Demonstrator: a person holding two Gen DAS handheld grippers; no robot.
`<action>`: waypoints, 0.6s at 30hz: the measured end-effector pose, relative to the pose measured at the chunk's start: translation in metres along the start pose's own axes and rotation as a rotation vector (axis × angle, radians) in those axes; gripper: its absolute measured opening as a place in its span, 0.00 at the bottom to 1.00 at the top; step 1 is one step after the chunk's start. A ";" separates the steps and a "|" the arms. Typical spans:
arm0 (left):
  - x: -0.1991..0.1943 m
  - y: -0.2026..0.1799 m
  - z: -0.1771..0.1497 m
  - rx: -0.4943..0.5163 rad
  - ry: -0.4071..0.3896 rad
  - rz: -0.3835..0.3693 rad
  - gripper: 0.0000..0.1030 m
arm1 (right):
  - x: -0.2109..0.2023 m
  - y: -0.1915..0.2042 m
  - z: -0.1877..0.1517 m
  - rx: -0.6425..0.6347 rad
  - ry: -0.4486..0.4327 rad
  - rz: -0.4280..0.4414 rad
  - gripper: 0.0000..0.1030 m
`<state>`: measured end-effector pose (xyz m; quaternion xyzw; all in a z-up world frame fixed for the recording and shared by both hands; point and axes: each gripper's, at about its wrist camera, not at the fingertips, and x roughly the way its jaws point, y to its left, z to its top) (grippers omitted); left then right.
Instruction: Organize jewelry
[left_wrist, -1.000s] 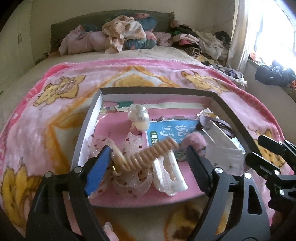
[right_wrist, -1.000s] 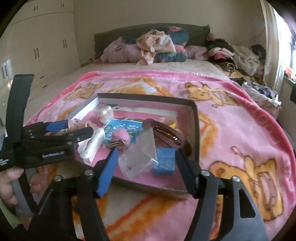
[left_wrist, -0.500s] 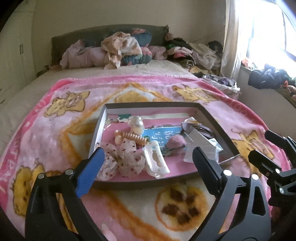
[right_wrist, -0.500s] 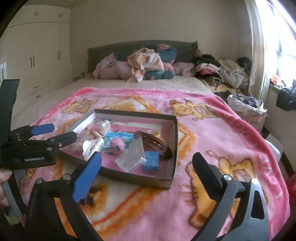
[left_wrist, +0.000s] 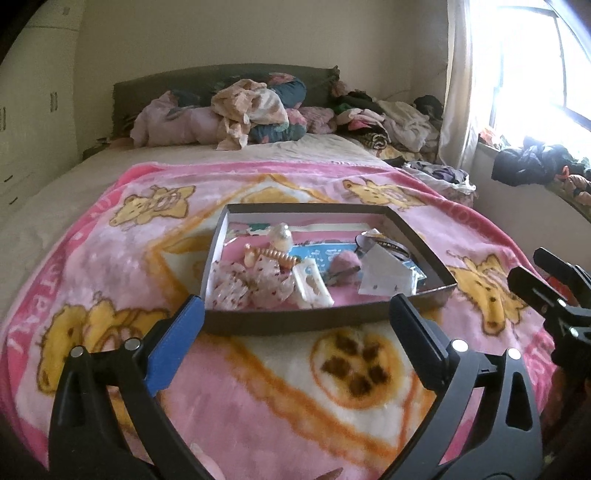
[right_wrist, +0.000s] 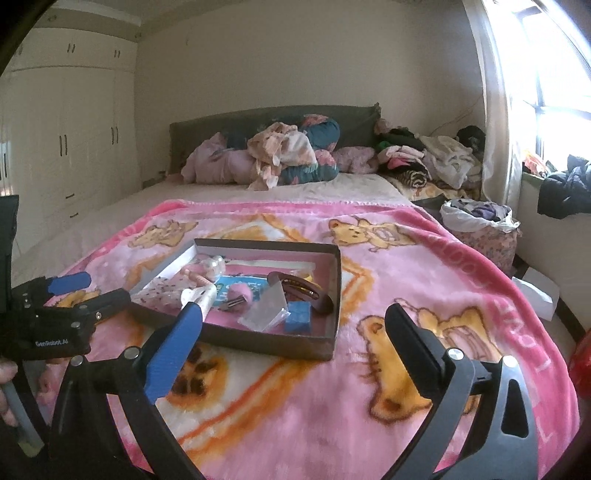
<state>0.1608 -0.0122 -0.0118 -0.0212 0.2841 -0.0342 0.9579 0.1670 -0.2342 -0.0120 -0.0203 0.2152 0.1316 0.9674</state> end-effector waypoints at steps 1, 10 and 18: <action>-0.002 0.001 -0.002 -0.004 -0.003 0.001 0.89 | -0.003 0.002 -0.002 -0.003 -0.006 0.002 0.94; -0.020 0.008 -0.027 -0.024 -0.042 0.039 0.89 | -0.020 0.013 -0.025 -0.022 -0.064 -0.006 0.94; -0.027 0.007 -0.050 -0.012 -0.075 0.051 0.89 | -0.022 0.019 -0.051 -0.043 -0.070 -0.015 0.94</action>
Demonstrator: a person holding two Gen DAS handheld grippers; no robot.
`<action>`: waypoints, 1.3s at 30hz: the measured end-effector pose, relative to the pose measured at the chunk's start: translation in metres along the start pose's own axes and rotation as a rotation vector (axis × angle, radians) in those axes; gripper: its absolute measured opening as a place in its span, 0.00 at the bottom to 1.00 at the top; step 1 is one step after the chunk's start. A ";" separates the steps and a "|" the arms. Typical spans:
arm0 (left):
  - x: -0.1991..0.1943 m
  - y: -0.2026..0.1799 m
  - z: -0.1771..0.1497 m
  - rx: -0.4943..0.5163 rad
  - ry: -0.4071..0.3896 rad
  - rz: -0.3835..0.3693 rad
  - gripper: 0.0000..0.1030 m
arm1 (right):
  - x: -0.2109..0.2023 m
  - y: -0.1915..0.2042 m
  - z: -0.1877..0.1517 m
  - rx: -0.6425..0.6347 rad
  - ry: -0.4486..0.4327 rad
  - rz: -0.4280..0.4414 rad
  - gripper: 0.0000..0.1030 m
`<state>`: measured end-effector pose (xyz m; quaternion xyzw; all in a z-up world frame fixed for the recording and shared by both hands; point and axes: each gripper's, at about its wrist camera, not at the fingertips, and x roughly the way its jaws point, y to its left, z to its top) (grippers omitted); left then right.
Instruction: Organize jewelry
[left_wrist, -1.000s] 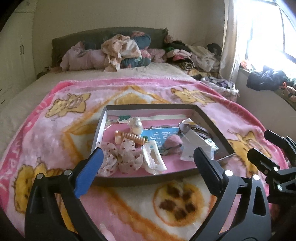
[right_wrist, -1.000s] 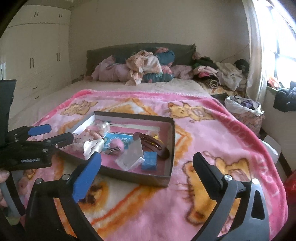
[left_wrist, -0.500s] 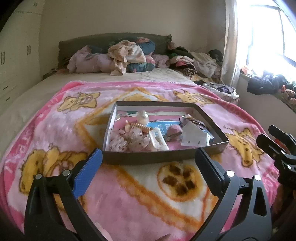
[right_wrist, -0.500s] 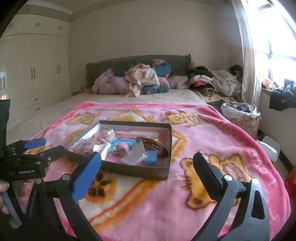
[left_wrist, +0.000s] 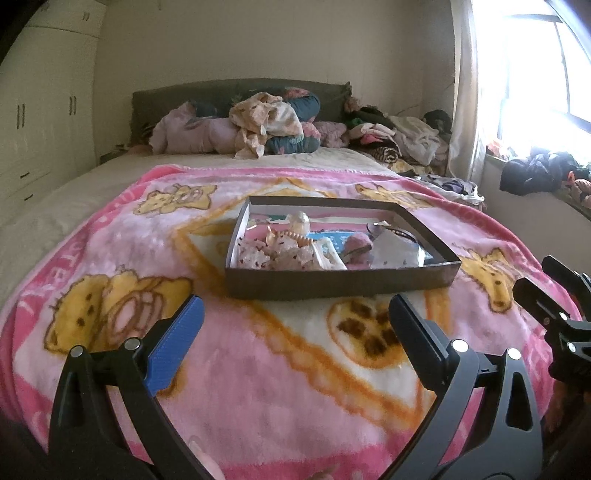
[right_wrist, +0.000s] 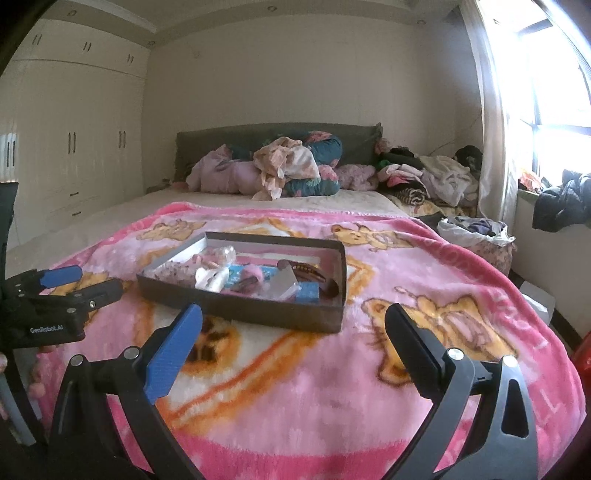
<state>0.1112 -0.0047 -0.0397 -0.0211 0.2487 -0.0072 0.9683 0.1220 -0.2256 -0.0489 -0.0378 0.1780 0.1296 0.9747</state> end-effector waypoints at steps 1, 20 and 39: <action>0.001 -0.001 -0.001 0.004 0.001 0.003 0.89 | -0.001 0.000 -0.002 0.000 -0.002 -0.001 0.94; 0.001 -0.005 -0.010 0.013 -0.011 0.013 0.89 | -0.009 -0.001 -0.016 -0.001 -0.045 -0.005 0.94; 0.000 -0.008 -0.010 0.016 -0.014 0.013 0.89 | -0.009 0.000 -0.017 -0.006 -0.043 -0.007 0.94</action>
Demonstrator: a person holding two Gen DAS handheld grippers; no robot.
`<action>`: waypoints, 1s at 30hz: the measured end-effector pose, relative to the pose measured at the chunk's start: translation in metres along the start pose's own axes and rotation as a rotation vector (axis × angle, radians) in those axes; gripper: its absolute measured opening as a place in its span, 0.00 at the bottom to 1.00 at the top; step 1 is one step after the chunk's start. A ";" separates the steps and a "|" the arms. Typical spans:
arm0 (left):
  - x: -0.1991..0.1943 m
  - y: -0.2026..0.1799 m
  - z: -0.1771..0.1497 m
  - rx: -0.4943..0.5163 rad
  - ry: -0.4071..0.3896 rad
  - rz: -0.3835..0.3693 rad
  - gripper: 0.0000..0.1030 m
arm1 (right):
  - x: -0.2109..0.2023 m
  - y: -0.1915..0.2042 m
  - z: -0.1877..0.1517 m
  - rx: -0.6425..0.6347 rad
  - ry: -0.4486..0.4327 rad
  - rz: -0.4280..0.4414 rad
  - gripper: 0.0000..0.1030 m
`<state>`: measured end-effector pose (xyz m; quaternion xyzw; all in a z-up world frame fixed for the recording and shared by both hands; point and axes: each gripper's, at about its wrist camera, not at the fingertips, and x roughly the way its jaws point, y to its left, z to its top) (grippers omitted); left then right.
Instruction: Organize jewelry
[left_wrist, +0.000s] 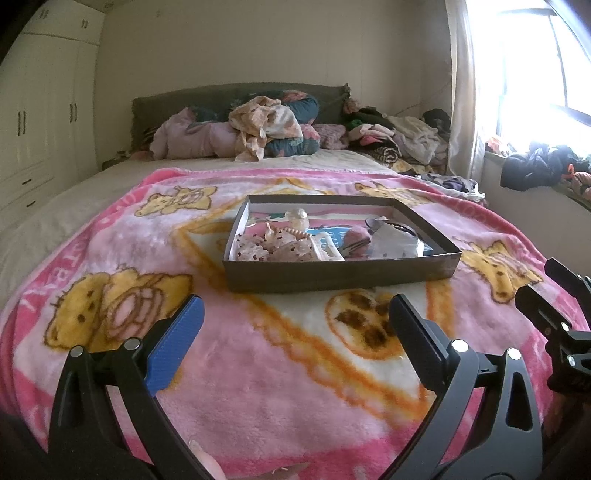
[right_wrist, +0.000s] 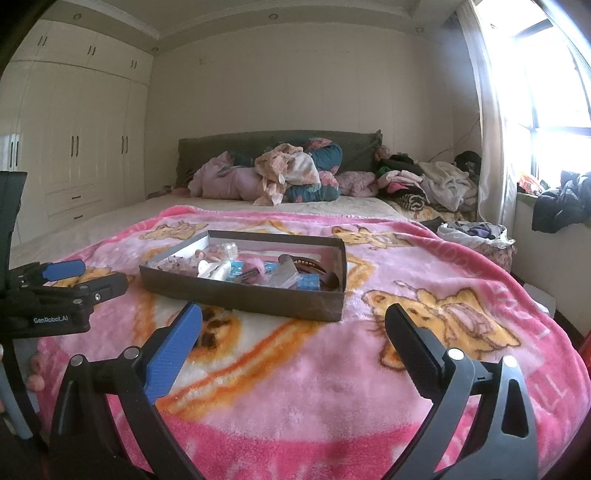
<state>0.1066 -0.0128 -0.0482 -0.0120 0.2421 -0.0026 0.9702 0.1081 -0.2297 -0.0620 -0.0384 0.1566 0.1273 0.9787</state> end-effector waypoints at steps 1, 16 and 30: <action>0.000 0.000 0.000 0.001 0.000 0.002 0.89 | 0.000 0.000 0.000 0.001 0.000 0.000 0.94; -0.001 -0.001 0.000 0.001 -0.002 0.005 0.89 | 0.000 0.000 0.000 0.003 0.000 0.001 0.94; -0.002 -0.002 0.001 0.001 -0.001 0.001 0.89 | 0.000 0.000 0.000 0.003 -0.001 0.001 0.94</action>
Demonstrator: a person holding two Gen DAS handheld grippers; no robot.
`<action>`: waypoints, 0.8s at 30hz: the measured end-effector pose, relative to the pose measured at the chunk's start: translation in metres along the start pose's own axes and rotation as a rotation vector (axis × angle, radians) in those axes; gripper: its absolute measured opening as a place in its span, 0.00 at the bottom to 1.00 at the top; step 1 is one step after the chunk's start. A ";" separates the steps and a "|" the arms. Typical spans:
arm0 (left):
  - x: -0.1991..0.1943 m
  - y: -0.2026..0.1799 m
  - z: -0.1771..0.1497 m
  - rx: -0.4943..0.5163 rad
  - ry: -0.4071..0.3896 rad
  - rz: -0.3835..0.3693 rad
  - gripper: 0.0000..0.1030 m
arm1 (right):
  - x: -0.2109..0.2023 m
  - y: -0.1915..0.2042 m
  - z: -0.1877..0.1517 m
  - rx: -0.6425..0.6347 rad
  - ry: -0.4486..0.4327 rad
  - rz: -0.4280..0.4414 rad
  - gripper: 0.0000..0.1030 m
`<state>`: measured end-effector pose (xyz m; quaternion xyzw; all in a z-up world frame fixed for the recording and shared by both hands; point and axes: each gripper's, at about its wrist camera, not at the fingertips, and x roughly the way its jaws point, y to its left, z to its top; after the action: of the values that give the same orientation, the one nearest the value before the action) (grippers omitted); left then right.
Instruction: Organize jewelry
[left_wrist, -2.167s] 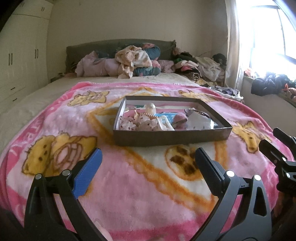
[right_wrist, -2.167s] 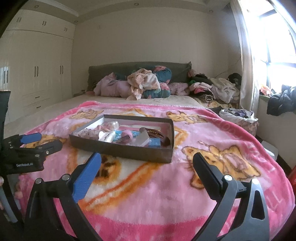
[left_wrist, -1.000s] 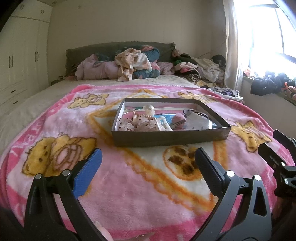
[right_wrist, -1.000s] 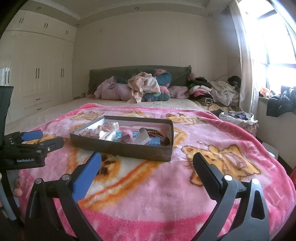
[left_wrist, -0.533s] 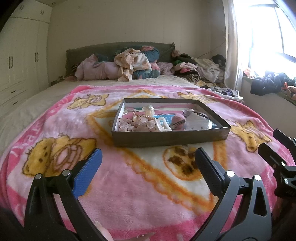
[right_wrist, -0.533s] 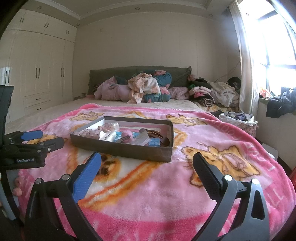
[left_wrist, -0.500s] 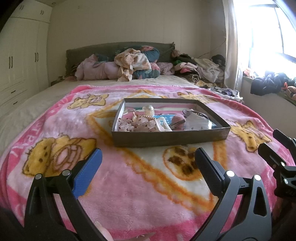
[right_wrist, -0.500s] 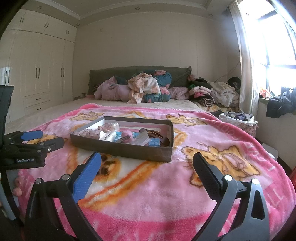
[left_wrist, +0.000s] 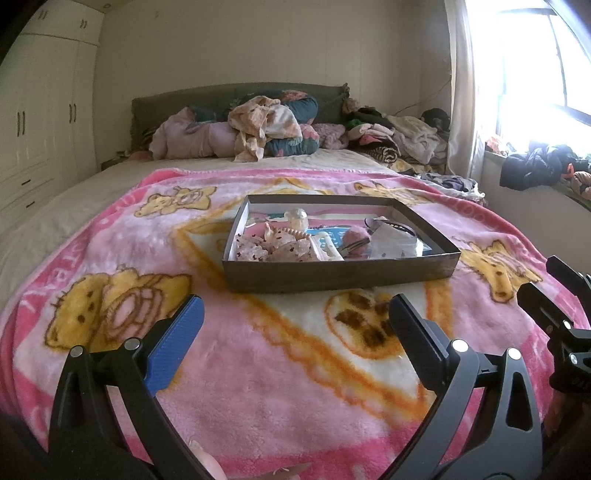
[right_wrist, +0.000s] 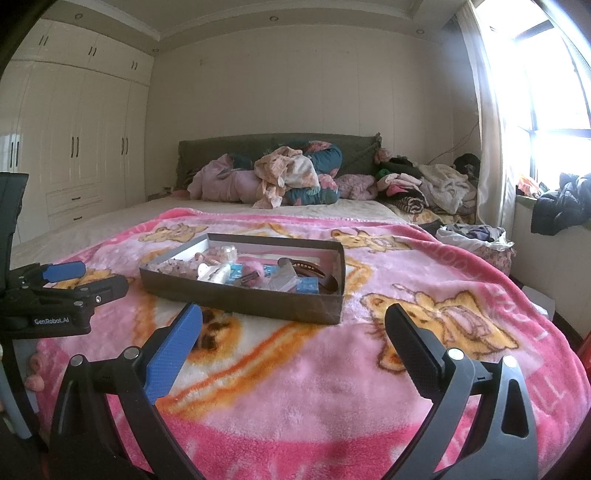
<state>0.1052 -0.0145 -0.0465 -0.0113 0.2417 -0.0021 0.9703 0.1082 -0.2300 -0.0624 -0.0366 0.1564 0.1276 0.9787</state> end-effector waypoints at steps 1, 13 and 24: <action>0.000 0.000 0.000 0.002 -0.002 0.001 0.89 | 0.000 0.000 0.001 -0.002 0.001 -0.001 0.94; -0.001 -0.001 0.001 0.001 -0.001 0.003 0.89 | 0.000 0.000 0.000 -0.002 -0.002 -0.001 0.94; 0.000 -0.004 0.001 0.015 0.000 0.005 0.89 | 0.001 0.000 0.000 0.000 -0.002 0.001 0.94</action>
<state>0.1061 -0.0189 -0.0456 -0.0033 0.2417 -0.0013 0.9704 0.1088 -0.2300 -0.0624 -0.0363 0.1556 0.1282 0.9788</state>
